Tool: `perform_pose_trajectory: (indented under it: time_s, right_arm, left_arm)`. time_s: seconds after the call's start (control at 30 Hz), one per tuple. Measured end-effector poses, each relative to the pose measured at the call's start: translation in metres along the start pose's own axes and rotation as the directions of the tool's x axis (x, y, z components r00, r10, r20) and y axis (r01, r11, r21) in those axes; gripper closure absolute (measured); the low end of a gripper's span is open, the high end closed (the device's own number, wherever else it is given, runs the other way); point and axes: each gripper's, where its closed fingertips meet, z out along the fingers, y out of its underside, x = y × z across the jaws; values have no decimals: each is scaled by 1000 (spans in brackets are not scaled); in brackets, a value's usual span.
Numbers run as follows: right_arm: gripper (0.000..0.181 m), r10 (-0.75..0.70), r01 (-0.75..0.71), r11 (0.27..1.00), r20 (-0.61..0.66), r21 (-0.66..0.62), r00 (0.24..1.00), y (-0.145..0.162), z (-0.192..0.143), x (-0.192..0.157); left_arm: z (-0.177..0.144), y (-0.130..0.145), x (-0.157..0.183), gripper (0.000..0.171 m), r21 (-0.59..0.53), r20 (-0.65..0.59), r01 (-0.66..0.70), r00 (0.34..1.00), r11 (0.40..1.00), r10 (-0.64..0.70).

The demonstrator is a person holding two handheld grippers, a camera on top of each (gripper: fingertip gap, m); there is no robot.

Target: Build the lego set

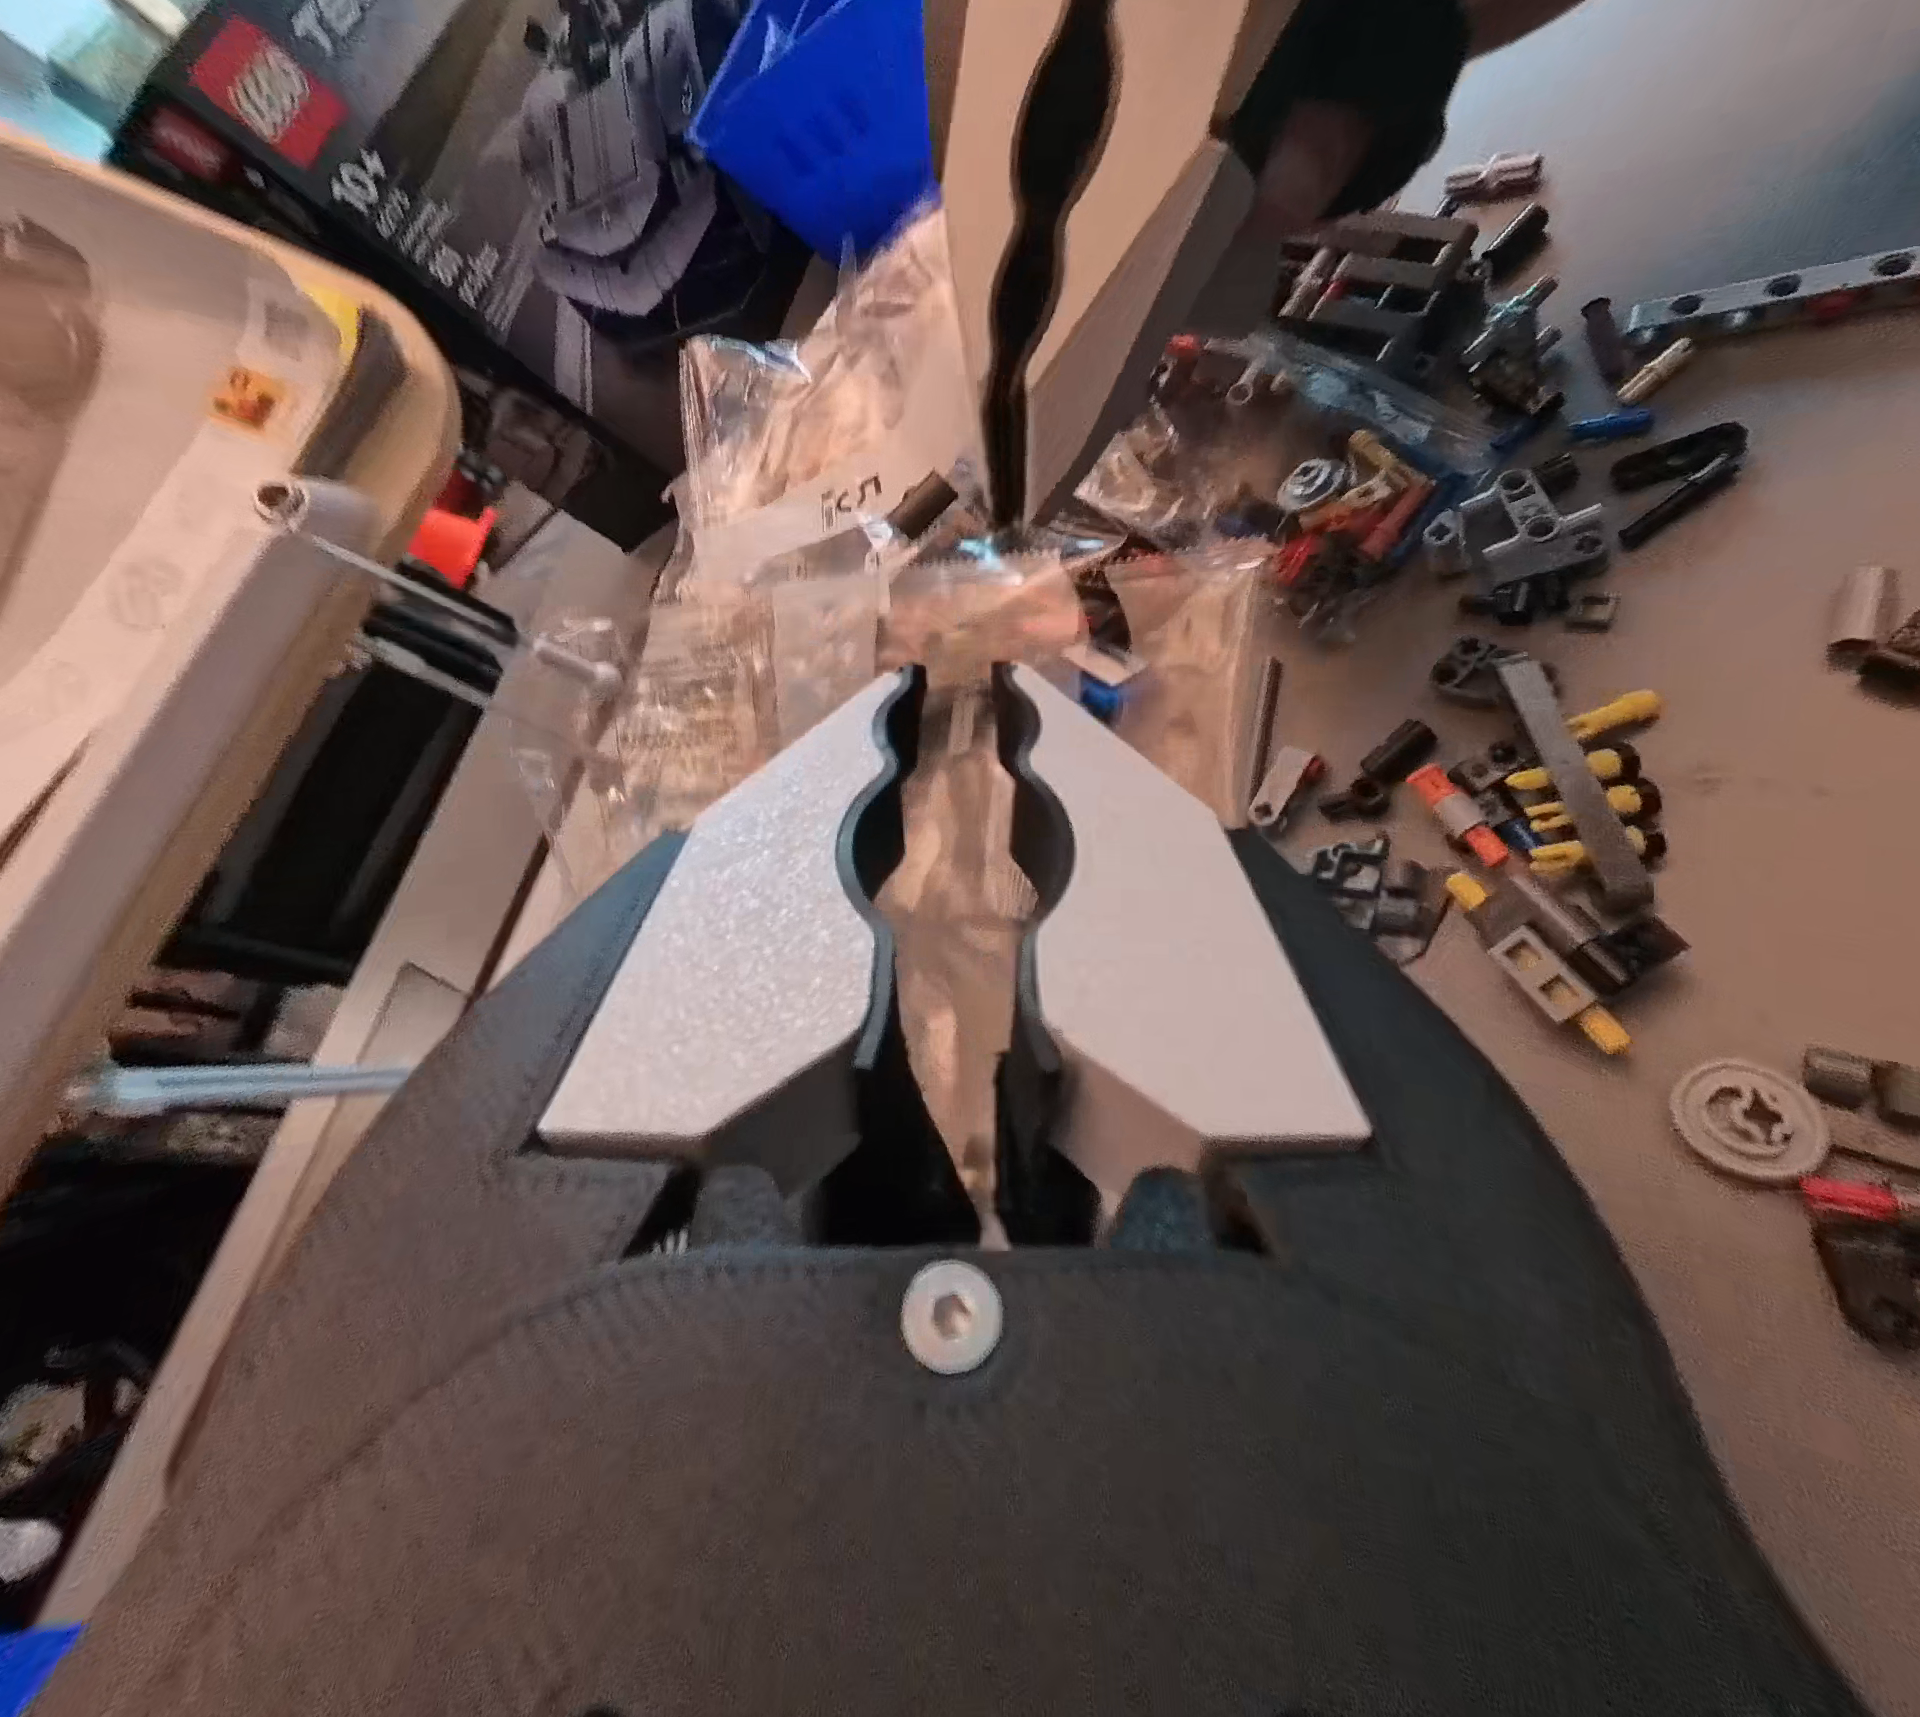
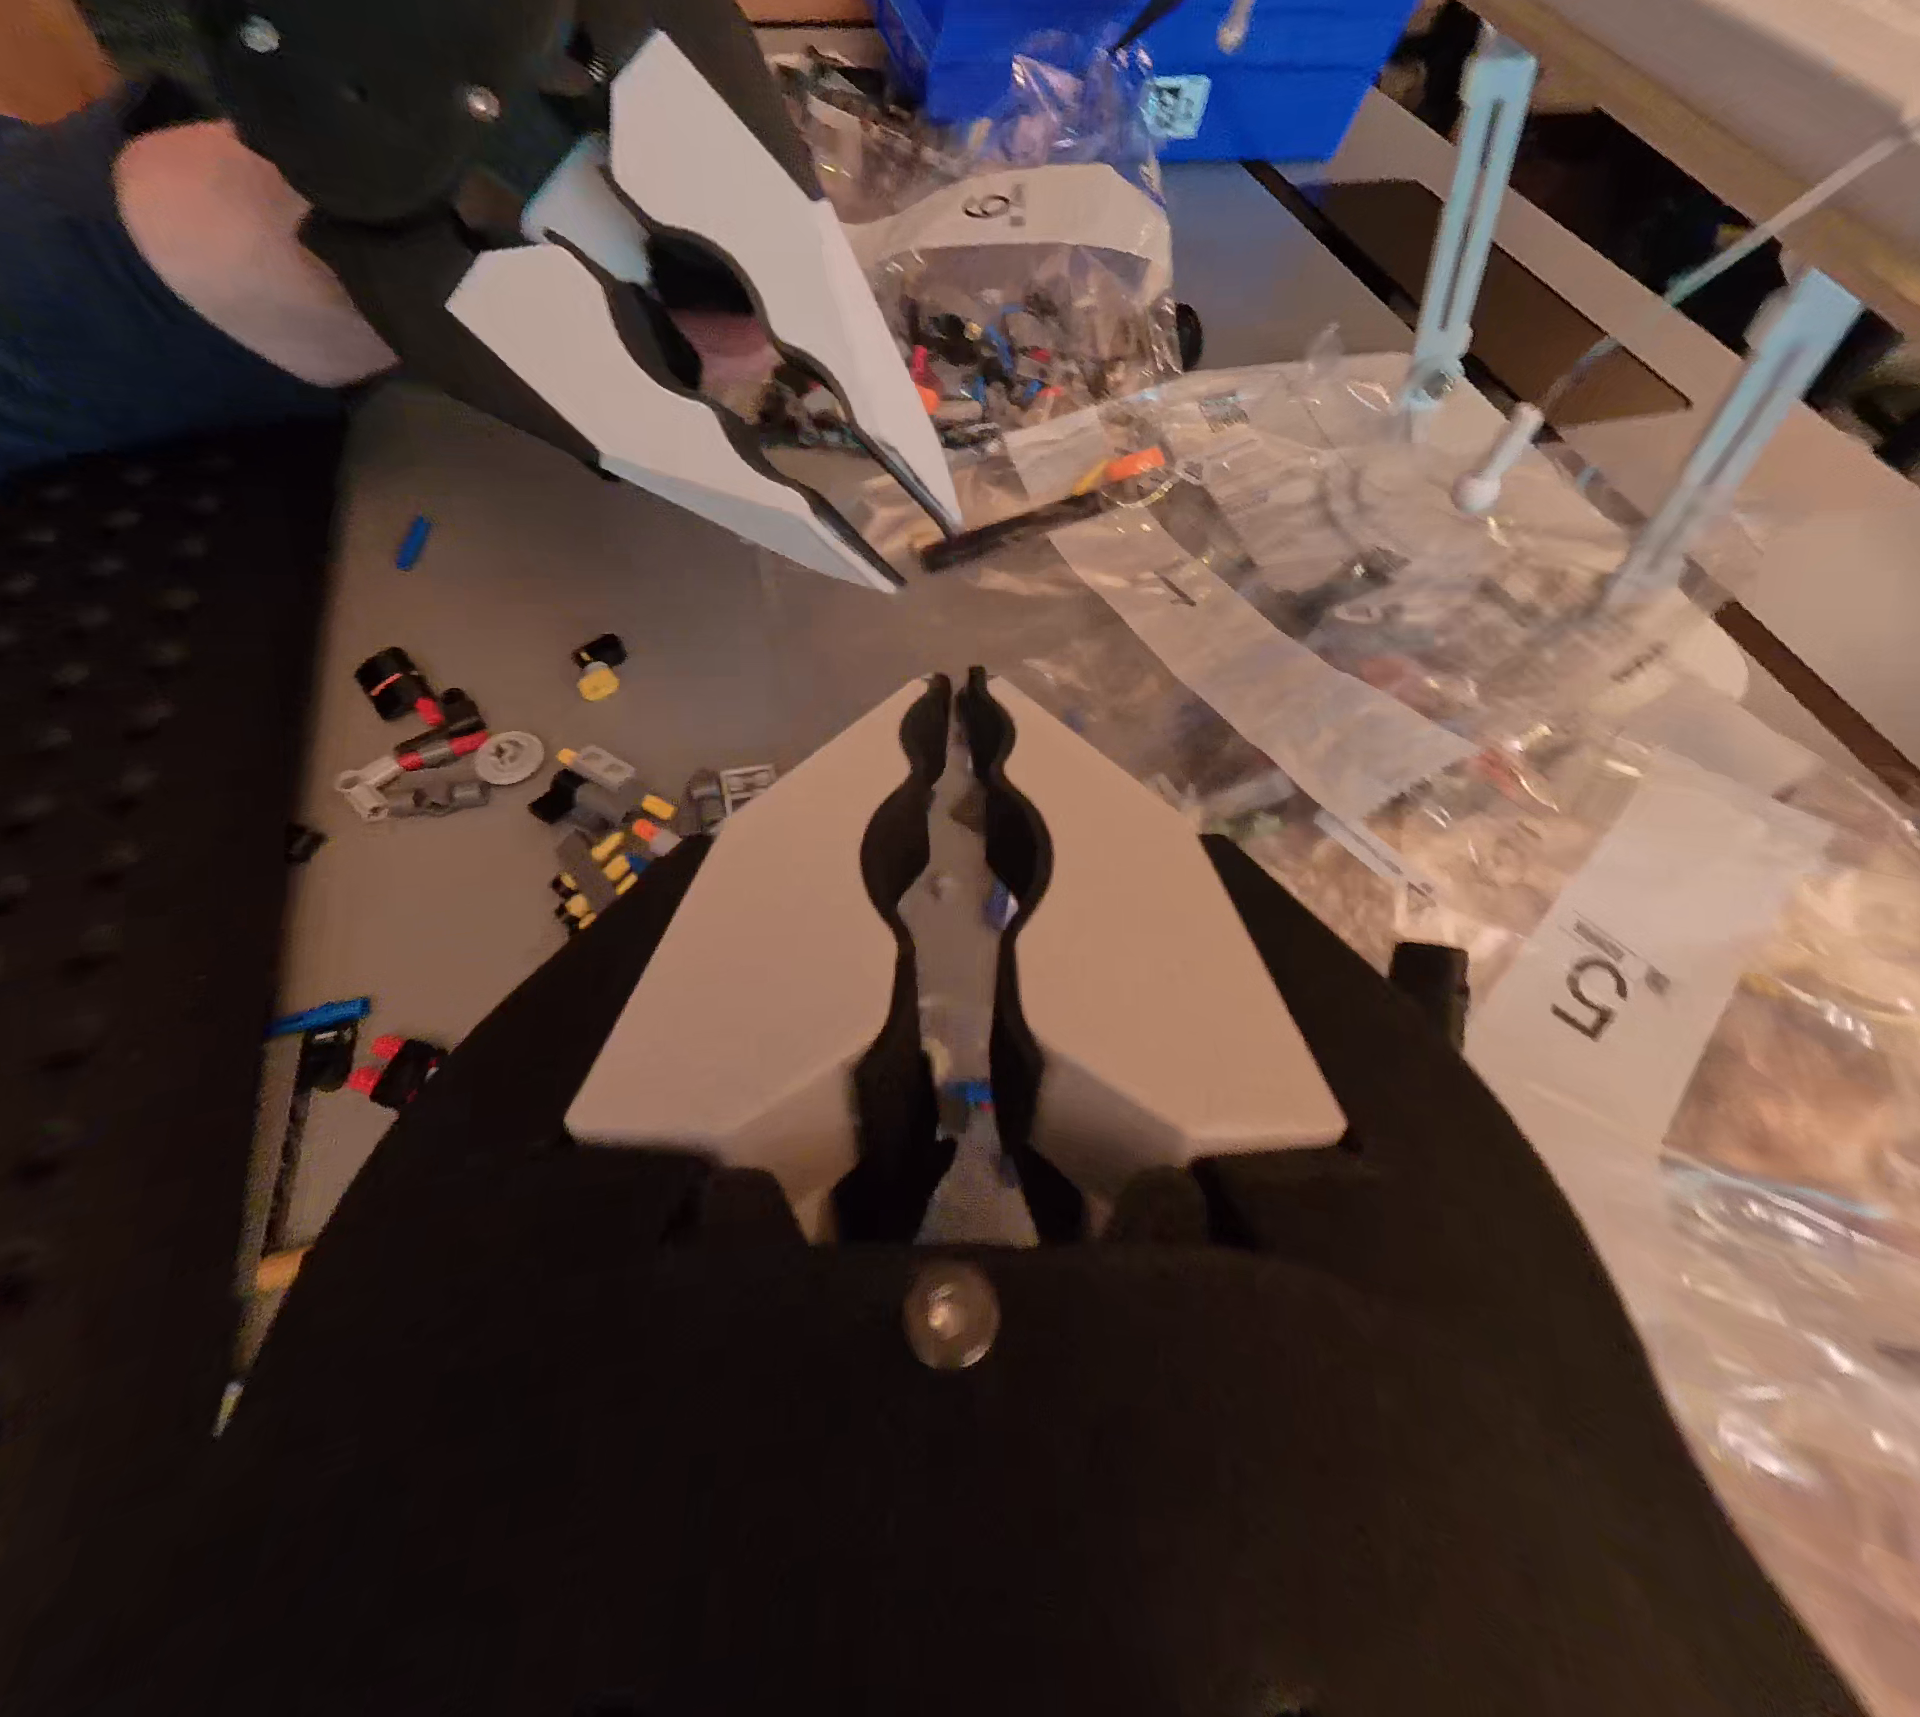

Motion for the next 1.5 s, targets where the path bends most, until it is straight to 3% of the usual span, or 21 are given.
perform_pose_trajectory:
  time_s: [0.13,0.3,0.57,0.7,0.83,1.07,1.27,1.37,1.5]
  right_arm:
    - [171,47,-52,992,-49,-114,998,25,9,12]
    - [168,-50,18,948,-92,-317,995,62,30,16]
    - [170,-114,63,914,-107,-400,988,72,42,18]
    - [173,-118,56,908,-127,-416,985,73,40,21]
    - [170,-126,23,920,-240,-390,962,65,31,41]
    - [174,-122,45,927,-186,-372,975,63,31,31]
    - [172,-101,6,925,-230,-381,968,66,26,40]
    - [173,-97,1,937,-256,-350,962,60,20,45]
    - [173,-56,-43,935,-266,-353,962,65,17,49]
  left_arm:
    - [8,24,2,154,-108,-23,46,999,993,-49]
    - [22,42,16,154,-219,-71,36,996,975,-52]
    - [32,70,27,150,-351,-109,48,990,935,-92]
    - [37,66,24,150,-334,-90,51,992,941,-86]
    - [43,79,20,154,-397,-63,42,995,917,-73]
    - [42,93,12,153,-445,-13,129,988,886,-151]
    - [35,100,9,153,-470,3,173,981,865,-194]
    - [33,94,11,150,-440,-24,170,979,882,-200]
    - [33,66,31,138,-327,-146,177,961,928,-234]
